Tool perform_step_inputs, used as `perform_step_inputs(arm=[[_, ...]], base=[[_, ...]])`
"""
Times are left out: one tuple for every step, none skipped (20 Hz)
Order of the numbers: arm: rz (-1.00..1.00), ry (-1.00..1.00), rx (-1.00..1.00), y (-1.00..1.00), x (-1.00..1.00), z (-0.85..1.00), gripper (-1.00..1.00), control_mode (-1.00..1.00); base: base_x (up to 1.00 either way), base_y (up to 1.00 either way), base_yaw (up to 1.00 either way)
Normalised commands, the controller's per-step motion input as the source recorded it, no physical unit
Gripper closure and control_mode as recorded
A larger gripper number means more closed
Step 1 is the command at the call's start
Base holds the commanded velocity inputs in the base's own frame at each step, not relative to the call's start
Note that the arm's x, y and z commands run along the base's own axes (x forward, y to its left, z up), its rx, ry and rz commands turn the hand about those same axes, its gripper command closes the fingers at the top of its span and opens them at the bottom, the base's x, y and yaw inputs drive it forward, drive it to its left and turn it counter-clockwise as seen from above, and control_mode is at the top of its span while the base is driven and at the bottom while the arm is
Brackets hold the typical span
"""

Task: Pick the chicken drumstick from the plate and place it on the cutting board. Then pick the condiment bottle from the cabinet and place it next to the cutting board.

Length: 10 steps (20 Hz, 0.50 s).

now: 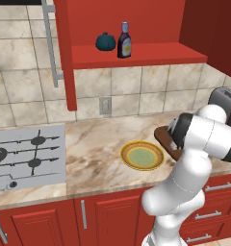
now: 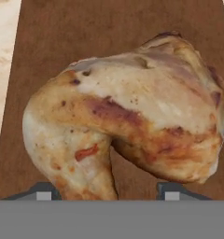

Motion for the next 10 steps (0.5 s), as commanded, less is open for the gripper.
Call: perform_step_inputs(arm=[[0.00, 0.00, 0.00, -0.22, 0.00, 0.05, -1.00, -1.00], [0.00, 0.00, 0.00, -0.18, 0.00, 0.07, -1.00, -1.00], [0.00, 0.00, 0.00, -0.13, -0.01, 0.06, -1.00, -1.00], [0.00, 0.00, 0.00, -0.09, -0.03, 0.06, -1.00, -1.00], [0.00, 0.00, 0.00, -0.01, -0.09, 0.06, -1.00, -1.00], [0.00, -0.01, 0.00, 0.00, -0.11, 0.06, -1.00, -1.00], [0.00, -0.02, 0.00, 0.00, -0.11, 0.07, -1.00, -1.00], [0.00, -0.03, 0.00, 0.00, -0.08, 0.10, -1.00, -1.00], [0.00, -0.04, 0.00, 0.00, -0.07, 0.16, -1.00, -1.00], [0.00, -0.05, 0.00, 0.03, -0.08, 0.21, -1.00, -1.00]], base=[[0.00, 0.00, 0.00], [0.00, 0.00, 0.00], [0.00, 0.00, 0.00], [0.00, 0.00, 0.00], [0.00, 0.00, 0.00], [0.00, 0.00, 0.00], [0.00, 0.00, 0.00], [0.00, 0.00, 0.00], [0.00, 0.00, 0.00], [0.00, 0.00, 0.00]])
